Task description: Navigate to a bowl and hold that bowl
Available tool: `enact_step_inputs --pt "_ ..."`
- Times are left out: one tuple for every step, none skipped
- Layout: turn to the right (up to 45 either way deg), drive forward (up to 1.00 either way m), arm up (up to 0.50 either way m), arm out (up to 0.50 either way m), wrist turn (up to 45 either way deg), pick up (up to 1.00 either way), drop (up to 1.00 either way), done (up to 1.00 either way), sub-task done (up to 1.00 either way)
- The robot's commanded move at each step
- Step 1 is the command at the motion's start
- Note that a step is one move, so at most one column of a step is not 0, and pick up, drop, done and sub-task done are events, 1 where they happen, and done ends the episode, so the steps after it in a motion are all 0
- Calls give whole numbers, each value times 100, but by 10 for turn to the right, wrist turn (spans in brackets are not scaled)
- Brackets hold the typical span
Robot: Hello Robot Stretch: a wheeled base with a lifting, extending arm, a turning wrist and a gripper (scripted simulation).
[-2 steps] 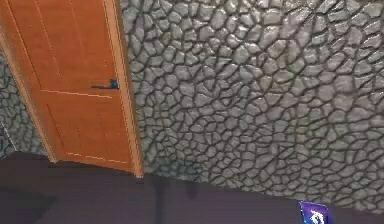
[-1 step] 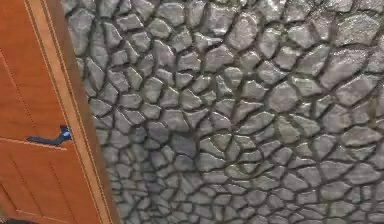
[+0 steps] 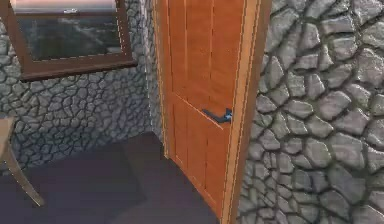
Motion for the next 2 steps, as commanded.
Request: enact_step_inputs --pt "-180 0 0 0 0 0 0 0 0" --pt "0 30 0 0 0 0 0 0 0"
